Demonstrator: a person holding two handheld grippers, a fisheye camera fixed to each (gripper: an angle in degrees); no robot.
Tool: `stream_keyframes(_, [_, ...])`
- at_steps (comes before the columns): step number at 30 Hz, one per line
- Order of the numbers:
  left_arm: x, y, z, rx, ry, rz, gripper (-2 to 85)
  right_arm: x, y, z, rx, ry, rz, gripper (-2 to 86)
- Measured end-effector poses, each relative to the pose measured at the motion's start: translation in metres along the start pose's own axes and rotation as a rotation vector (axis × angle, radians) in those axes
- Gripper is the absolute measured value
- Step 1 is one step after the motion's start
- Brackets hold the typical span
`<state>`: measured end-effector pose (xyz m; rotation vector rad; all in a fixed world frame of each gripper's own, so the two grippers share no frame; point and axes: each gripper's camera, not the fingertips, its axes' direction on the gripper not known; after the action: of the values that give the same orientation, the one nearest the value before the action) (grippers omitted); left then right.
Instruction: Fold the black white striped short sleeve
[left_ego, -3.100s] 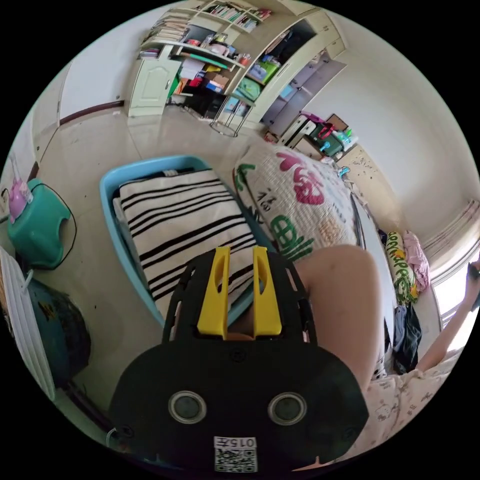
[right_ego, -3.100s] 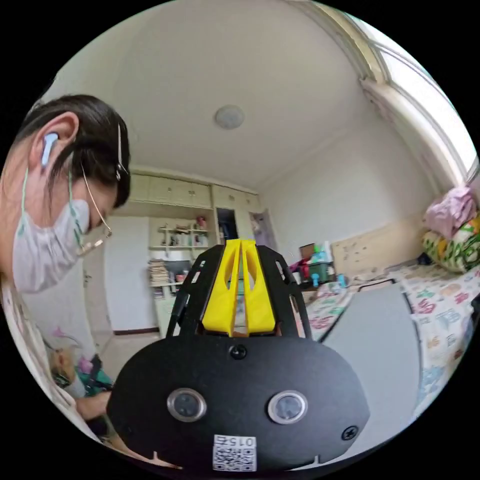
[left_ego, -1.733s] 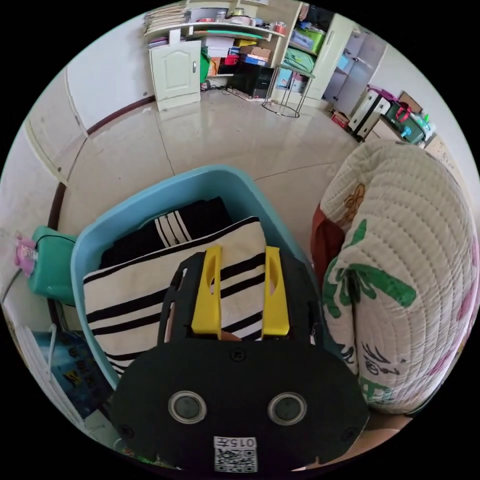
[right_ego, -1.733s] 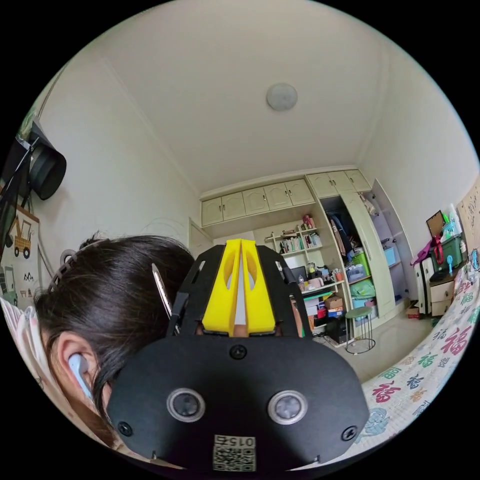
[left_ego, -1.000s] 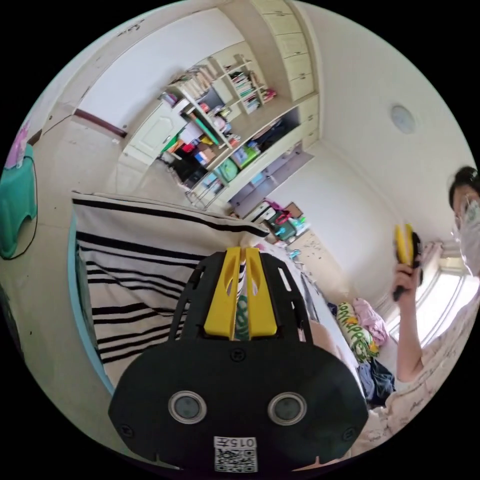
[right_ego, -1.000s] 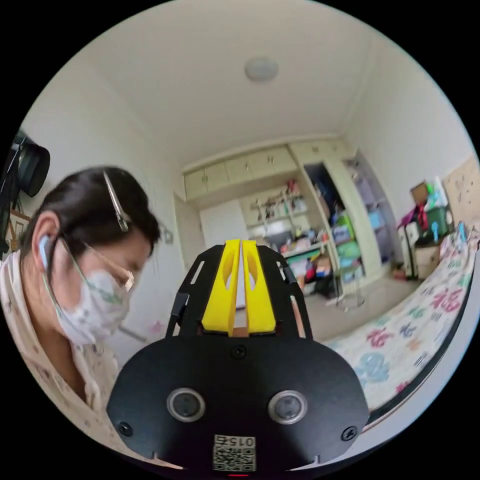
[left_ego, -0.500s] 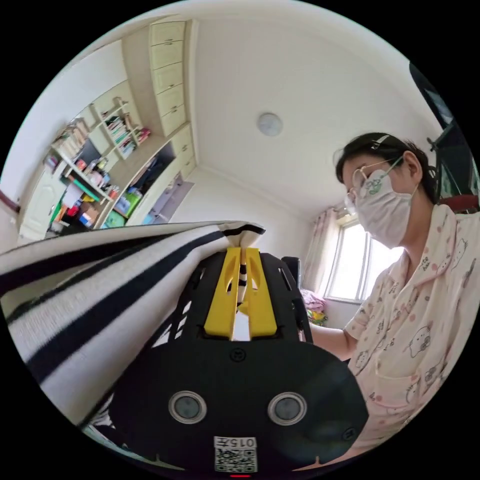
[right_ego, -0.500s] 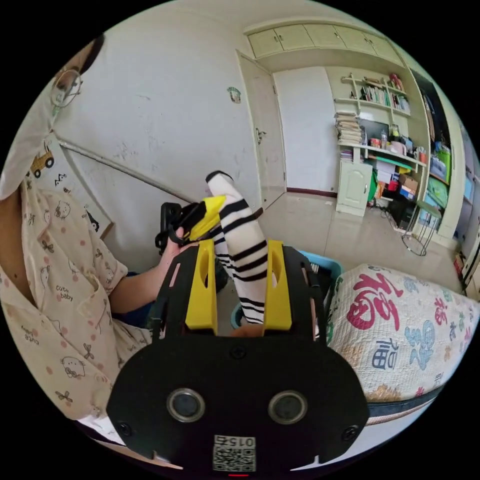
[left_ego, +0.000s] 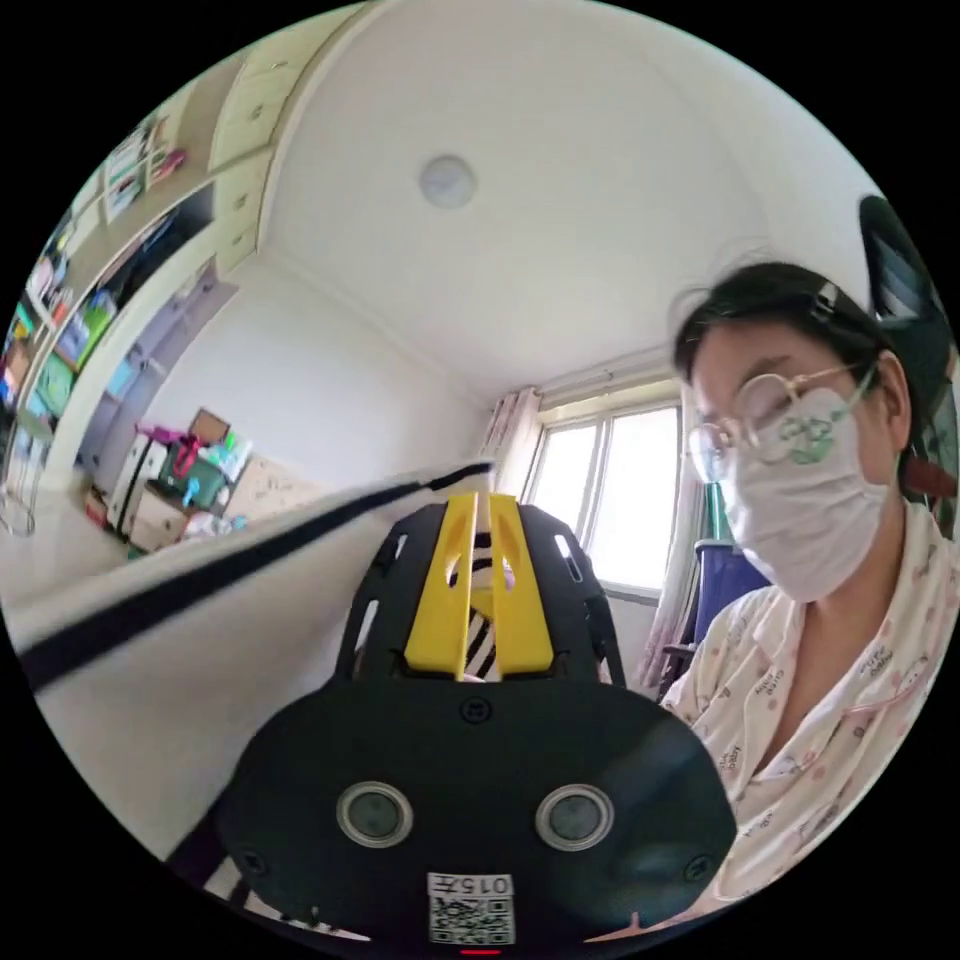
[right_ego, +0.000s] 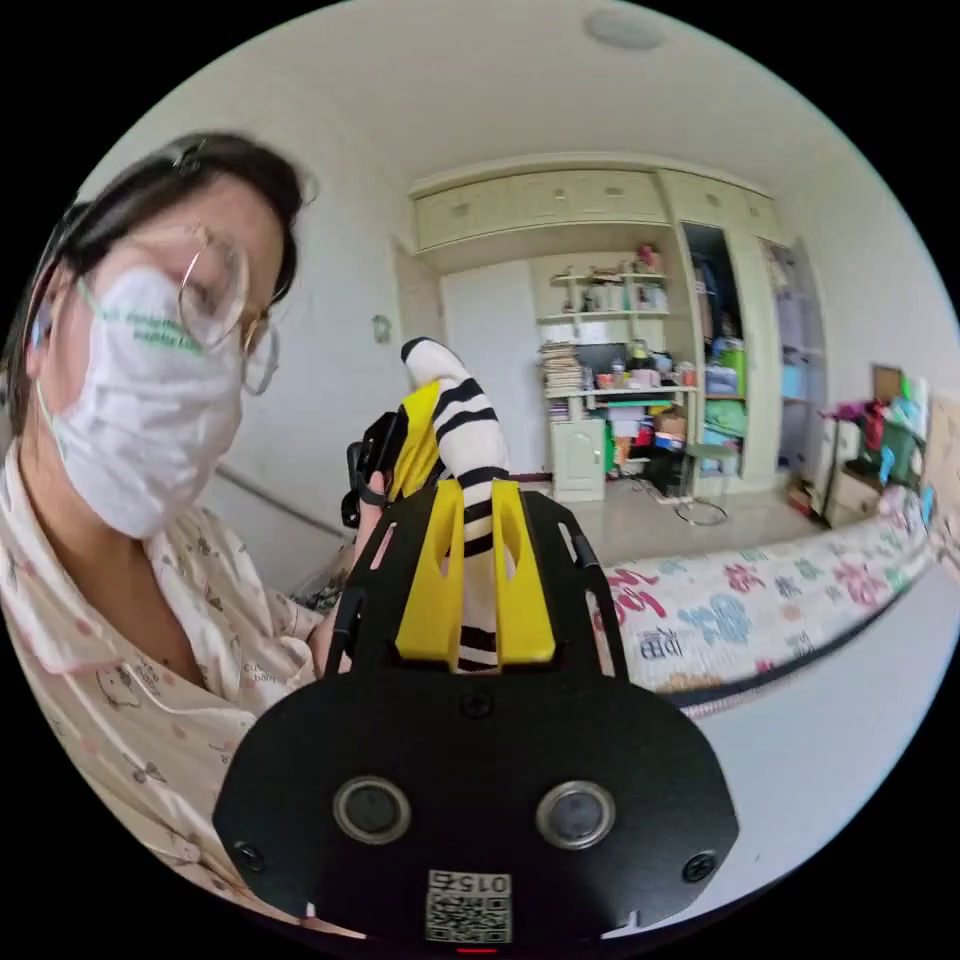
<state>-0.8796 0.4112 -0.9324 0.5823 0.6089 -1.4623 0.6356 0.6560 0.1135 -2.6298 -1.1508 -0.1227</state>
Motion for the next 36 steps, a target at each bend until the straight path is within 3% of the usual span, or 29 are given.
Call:
stream_keyframes(2, [-0.039, 0.036, 0.014, -0.02, -0.043, -0.072, 1.7, 0.071, 0.017, 0.016, -0.05, 0.222, 0.116, 5.0])
stream_keyframes(4, [-0.086, 0.091, 0.021, -0.131, -0.244, -0.126, 3.2, 0.183, 0.052, 0.059, -0.216, 0.544, 0.289, 5.3])
stream_keyframes(7, [-0.162, 0.167, 0.001, -0.262, -0.468, -0.384, 7.2, 0.27, 0.101, 0.103, -0.402, 0.743, 0.484, 5.6])
stream_keyframes(9, [-0.199, 0.206, -0.019, -0.308, -0.47, -0.524, 7.3, 0.263, 0.106, 0.109, -0.377, 0.796, 0.454, 5.9])
stream_keyframes(15, [-0.246, 0.267, -0.042, -0.364, -0.517, -0.6, 6.4, 0.194, 0.039, 0.128, -0.235, 0.861, 0.247, 6.4])
stream_keyframes(20, [-0.281, 0.297, -0.011, -0.452, -0.457, -0.578, 6.3, 0.16, -0.042, 0.2, -0.231, 0.681, 0.096, 7.6])
stream_keyframes(22, [-0.294, 0.314, -0.002, -0.477, -0.446, -0.561, 6.4, 0.17, -0.073, 0.262, -0.315, 0.567, 0.077, 10.0])
stream_keyframes(28, [-0.326, 0.357, -0.005, -0.502, -0.414, -0.578, 6.1, 0.199, -0.128, 0.403, -0.53, 0.548, 0.064, 13.9])
stream_keyframes(34, [-0.364, 0.388, -0.036, -0.477, -0.417, -0.623, 6.1, 0.232, -0.179, 0.447, -0.686, 0.605, 0.14, 6.6])
stream_keyframes(36, [-0.376, 0.396, -0.04, -0.471, -0.404, -0.644, 6.5, 0.232, -0.199, 0.429, -0.661, 0.619, 0.158, 5.0])
